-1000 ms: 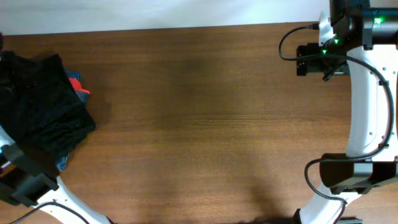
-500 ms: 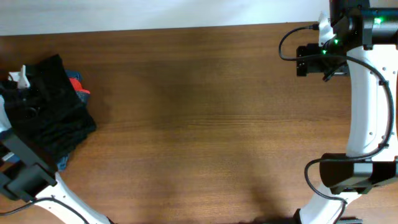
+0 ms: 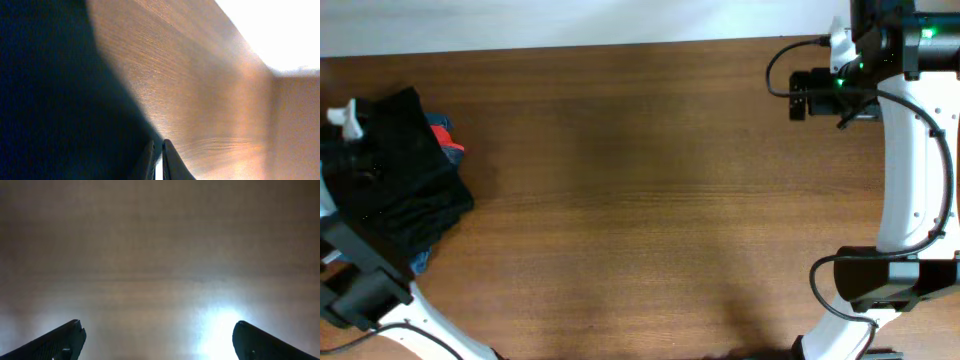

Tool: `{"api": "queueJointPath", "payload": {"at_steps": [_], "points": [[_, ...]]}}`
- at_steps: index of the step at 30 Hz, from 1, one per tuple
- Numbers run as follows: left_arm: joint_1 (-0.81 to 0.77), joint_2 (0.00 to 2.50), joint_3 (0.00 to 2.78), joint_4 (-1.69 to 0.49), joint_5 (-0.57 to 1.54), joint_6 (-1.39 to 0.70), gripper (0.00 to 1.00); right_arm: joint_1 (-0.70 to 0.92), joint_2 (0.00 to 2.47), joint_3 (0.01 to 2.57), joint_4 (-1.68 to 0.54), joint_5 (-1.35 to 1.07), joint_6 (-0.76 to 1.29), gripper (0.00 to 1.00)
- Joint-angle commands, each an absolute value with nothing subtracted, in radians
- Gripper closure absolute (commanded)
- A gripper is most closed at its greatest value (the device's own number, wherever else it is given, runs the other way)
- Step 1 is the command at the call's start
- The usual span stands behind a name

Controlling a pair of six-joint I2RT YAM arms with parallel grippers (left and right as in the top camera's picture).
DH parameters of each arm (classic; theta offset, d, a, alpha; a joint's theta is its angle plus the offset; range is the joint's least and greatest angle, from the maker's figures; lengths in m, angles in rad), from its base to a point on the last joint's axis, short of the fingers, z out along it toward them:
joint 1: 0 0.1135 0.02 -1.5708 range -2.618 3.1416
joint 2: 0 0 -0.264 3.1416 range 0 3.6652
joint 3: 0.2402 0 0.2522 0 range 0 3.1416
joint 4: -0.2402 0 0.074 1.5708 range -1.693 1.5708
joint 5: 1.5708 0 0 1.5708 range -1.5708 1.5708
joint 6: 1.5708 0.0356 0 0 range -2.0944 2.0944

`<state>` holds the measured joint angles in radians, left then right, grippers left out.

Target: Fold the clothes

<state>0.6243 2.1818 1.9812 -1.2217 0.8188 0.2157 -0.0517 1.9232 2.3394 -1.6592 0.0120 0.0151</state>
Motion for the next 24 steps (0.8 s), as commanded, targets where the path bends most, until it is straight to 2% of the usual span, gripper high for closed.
{"api": "queueJointPath", "payload": {"at_steps": [1,3,4,6,7,9,13,24], "points": [[0.498,2.003,2.004,-1.196,0.591,0.248,0.93,-0.054,1.921,2.343,-1.617,-0.008,0.012,0.01],[0.398,1.945,2.004,-1.181,0.440,0.248,0.81,-0.054,1.921,2.343,-1.558,-0.008,0.012,0.01],[0.350,1.929,2.004,-1.178,0.373,0.248,0.67,-0.054,1.921,2.343,-1.530,-0.008,0.012,0.01],[0.273,1.921,2.004,-1.178,0.283,0.248,0.27,-0.054,1.922,2.343,-1.497,-0.009,0.011,0.01],[0.233,1.922,2.004,-1.177,0.249,0.249,0.02,-0.054,1.922,2.343,-1.492,-0.013,-0.001,0.01],[0.157,1.928,2.003,-1.164,0.213,0.249,0.01,-0.054,1.928,2.343,-1.486,-0.049,-0.080,0.01],[0.095,1.929,2.003,-1.133,0.154,0.248,0.01,-0.054,1.944,2.343,-1.499,-0.049,-0.077,0.01],[0.070,1.822,1.989,-1.328,0.194,0.248,0.01,-0.119,1.835,2.295,-1.699,-0.052,0.024,0.02]]}}
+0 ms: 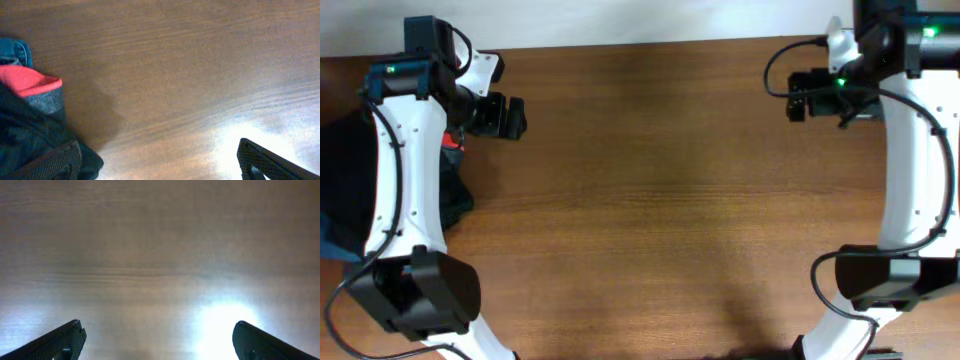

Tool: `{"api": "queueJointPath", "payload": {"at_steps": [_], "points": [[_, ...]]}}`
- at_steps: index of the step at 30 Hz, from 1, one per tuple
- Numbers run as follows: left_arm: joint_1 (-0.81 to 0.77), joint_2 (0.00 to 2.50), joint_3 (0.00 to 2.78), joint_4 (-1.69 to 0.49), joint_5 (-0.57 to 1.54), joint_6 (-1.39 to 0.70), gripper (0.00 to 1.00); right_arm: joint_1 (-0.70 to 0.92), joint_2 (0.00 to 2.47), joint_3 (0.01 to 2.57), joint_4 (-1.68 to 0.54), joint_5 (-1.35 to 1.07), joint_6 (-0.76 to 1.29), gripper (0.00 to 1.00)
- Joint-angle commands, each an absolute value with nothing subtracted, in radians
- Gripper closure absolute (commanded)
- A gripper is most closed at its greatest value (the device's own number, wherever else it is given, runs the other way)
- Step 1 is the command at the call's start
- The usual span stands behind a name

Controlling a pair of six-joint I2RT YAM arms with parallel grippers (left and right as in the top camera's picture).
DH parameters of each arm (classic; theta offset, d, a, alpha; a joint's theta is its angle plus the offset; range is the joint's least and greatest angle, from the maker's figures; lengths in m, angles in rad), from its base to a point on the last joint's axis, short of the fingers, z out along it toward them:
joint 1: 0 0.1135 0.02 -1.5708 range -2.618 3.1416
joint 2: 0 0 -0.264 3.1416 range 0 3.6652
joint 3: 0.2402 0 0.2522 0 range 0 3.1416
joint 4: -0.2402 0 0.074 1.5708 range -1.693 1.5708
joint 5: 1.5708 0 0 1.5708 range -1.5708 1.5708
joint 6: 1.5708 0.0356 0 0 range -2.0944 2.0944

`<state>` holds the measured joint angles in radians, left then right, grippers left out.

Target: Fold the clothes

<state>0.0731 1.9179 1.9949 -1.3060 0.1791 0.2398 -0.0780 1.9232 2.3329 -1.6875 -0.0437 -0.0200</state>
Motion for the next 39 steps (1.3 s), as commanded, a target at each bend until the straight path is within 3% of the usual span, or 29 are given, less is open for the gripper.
{"api": "queueJointPath", "payload": {"at_steps": [1,9,16,19,28,39], "points": [[0.070,1.790,1.974,-1.329,0.194,0.248,0.01,-0.125,1.801,2.256,-1.699,-0.054,0.024,0.01],[0.070,1.459,1.658,-1.168,0.198,0.240,0.01,-0.125,1.429,1.796,-1.607,-0.053,0.035,0.01],[0.070,0.962,1.072,-0.760,0.181,0.211,0.01,-0.125,0.906,1.273,-1.158,-0.004,0.034,0.01],[0.070,0.822,0.925,-0.724,0.167,0.211,0.01,-0.125,0.769,1.105,-1.021,0.046,0.035,0.01],[0.070,0.686,0.798,-1.007,0.167,0.211,0.01,-0.125,0.669,0.882,-1.100,0.045,0.035,0.01],[0.070,0.686,0.798,-1.060,0.167,0.211,0.01,-0.124,0.733,0.875,-1.110,0.045,0.035,0.01]]}}
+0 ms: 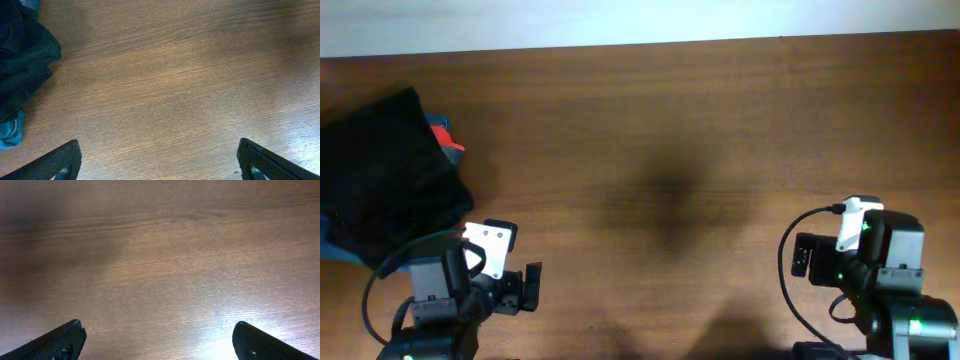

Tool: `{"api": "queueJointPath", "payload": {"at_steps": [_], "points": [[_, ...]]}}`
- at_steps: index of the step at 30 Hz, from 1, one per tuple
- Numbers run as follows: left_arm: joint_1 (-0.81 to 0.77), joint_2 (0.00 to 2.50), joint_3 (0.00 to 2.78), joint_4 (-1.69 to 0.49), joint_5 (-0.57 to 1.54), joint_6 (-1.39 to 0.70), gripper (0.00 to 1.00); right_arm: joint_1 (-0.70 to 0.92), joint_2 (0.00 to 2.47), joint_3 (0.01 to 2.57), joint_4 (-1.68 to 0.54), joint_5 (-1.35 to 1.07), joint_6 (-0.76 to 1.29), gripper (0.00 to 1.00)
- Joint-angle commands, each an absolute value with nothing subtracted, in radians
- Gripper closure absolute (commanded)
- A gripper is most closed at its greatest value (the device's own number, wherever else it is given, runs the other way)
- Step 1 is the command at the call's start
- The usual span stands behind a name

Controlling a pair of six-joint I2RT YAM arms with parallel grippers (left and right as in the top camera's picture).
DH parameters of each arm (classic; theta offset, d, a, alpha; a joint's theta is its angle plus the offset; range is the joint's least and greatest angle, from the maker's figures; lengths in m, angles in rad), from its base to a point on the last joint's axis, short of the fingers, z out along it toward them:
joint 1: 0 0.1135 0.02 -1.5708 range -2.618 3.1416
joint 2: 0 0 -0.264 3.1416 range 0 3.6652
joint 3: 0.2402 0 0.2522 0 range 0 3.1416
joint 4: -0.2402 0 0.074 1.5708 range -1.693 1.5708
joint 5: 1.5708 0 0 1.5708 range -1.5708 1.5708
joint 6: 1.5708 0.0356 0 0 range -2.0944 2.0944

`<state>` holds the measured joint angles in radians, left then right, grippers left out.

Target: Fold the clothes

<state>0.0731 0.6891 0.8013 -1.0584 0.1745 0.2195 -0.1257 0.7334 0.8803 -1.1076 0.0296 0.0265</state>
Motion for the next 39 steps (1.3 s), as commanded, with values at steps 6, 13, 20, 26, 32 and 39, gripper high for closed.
{"api": "queueJointPath", "payload": {"at_steps": [6,13,20,26,32,39], "points": [[0.070,0.686,0.798,-1.060,0.167,0.211,0.01,-0.094,0.622,0.874,-1.118,0.022,0.035,0.01],[0.070,0.686,0.798,-1.060,0.167,0.211,0.01,0.021,0.288,0.791,-1.006,0.021,0.035,0.01],[0.070,0.686,0.798,-1.060,0.167,0.211,0.01,0.040,0.012,0.484,-0.702,-0.002,0.035,0.01],[0.070,0.686,0.798,-1.060,0.167,0.211,0.01,0.040,0.004,0.253,-0.328,-0.018,0.034,0.01],[0.070,0.686,0.798,-1.060,0.167,0.211,0.01,0.038,0.004,0.052,-0.009,-0.015,0.031,0.01],[0.070,0.686,0.798,-1.060,0.167,0.211,0.01,0.039,0.004,0.006,-0.078,-0.015,0.035,0.01]]}}
